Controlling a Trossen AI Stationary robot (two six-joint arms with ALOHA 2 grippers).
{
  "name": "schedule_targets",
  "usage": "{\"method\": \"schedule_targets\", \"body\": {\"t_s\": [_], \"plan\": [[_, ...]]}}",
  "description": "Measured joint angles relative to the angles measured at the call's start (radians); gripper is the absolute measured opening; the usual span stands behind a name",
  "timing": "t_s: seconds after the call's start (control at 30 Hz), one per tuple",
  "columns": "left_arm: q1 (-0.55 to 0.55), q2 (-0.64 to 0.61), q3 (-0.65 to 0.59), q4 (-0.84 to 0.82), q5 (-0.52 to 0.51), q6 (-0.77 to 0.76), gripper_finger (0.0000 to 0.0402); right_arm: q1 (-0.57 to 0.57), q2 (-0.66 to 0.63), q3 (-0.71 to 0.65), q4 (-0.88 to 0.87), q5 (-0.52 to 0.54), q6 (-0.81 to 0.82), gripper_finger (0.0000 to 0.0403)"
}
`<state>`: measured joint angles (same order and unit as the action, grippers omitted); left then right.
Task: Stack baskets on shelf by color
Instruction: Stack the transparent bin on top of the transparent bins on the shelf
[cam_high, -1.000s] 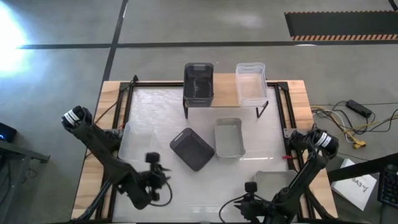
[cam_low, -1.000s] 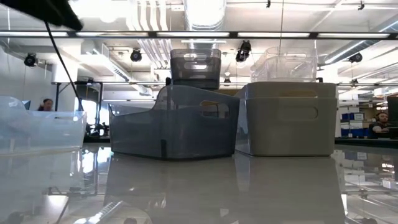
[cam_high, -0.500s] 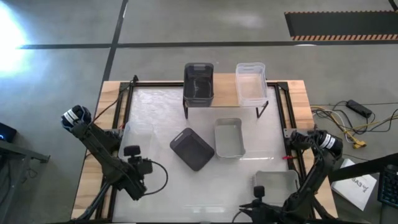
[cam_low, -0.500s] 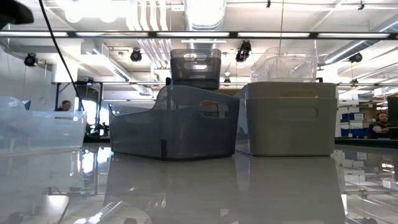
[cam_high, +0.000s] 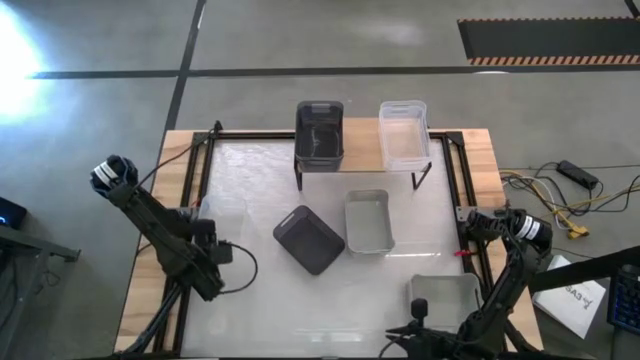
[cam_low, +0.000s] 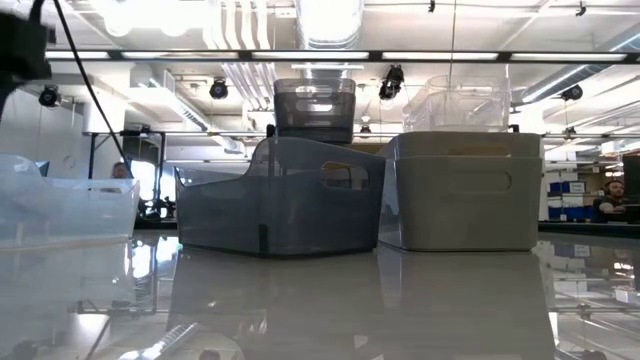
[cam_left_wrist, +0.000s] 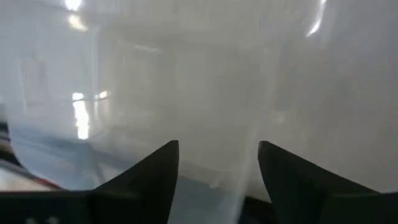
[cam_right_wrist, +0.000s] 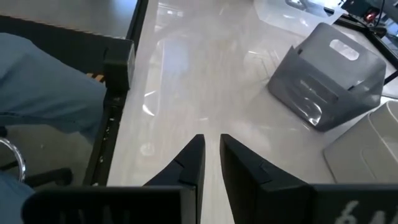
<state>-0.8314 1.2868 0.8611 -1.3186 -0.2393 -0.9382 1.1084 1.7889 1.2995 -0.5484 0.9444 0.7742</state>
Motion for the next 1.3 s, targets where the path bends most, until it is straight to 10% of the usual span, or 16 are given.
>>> {"method": "schedule_targets", "body": {"t_s": [0.17,0.43,1.3], "plan": [[0.0,0.008,-0.077,0.053,0.027,0.003,0.0177,0.0,0.0,0.0,0.0,0.0,0.0,0.0043],[0.0,0.048,-0.054,0.347,0.163,0.08,0.0013,0.0,0.001,0.0,0.003,0.052,-0.013,0.0043],[0.011,0.473,0.365,0.82,0.178,0.093,0.0,-0.032,0.001,0.0,0.007,0.078,-0.025,0.0043]]}}
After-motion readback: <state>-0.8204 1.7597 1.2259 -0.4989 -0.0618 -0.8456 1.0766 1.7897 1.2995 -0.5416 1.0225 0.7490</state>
